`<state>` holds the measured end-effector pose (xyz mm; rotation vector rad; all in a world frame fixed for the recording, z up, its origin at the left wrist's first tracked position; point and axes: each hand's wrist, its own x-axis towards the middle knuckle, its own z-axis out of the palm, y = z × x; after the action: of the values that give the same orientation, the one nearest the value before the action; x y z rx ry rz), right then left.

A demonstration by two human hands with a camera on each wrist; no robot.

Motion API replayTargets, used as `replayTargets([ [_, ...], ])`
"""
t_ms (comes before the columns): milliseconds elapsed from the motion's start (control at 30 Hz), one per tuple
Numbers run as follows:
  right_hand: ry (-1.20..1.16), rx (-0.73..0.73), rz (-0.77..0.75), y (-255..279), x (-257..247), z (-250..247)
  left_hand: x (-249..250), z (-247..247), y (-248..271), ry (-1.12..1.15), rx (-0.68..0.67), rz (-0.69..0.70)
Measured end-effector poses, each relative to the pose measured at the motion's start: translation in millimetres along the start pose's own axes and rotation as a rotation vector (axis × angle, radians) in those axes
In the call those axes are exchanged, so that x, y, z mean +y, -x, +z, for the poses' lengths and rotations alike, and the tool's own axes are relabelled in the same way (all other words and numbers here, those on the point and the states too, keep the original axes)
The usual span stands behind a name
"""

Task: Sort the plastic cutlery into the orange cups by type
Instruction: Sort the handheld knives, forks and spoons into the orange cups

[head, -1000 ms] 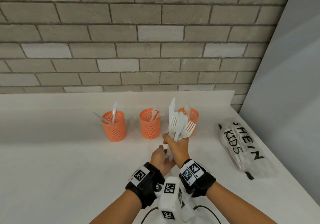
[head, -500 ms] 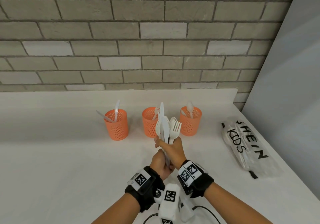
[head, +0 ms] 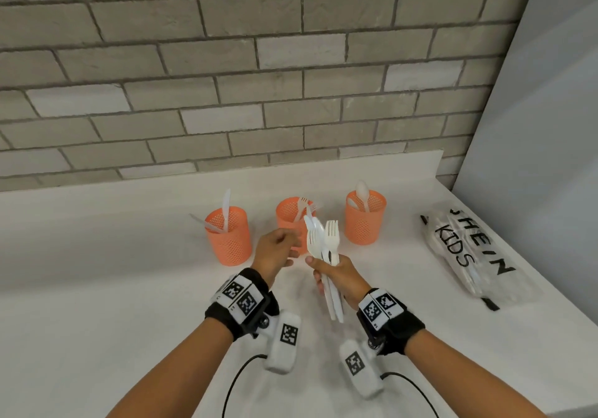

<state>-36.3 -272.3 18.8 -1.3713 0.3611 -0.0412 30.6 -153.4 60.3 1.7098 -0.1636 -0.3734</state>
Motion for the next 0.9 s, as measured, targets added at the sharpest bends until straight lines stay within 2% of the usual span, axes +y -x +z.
replayTargets([
  [300,0.004,-0.045,0.061,5,11,17,0,-10,-11,0.016,0.034,0.006],
  [433,0.034,-0.063,0.06,6,10,17,9,-18,-23,0.053,0.106,0.016],
  [533,0.076,-0.078,0.042,4,10,13,24,-27,-38,0.164,0.196,0.061],
  [667,0.113,-0.071,0.025,1,11,4,41,-39,-52,0.461,0.292,0.108],
  [833,0.276,-0.227,-0.034,3,16,1,28,-25,-60,0.451,0.297,0.042],
  [900,0.296,-0.243,-0.037,3,18,0,23,-18,-59,0.433,0.311,0.029],
])
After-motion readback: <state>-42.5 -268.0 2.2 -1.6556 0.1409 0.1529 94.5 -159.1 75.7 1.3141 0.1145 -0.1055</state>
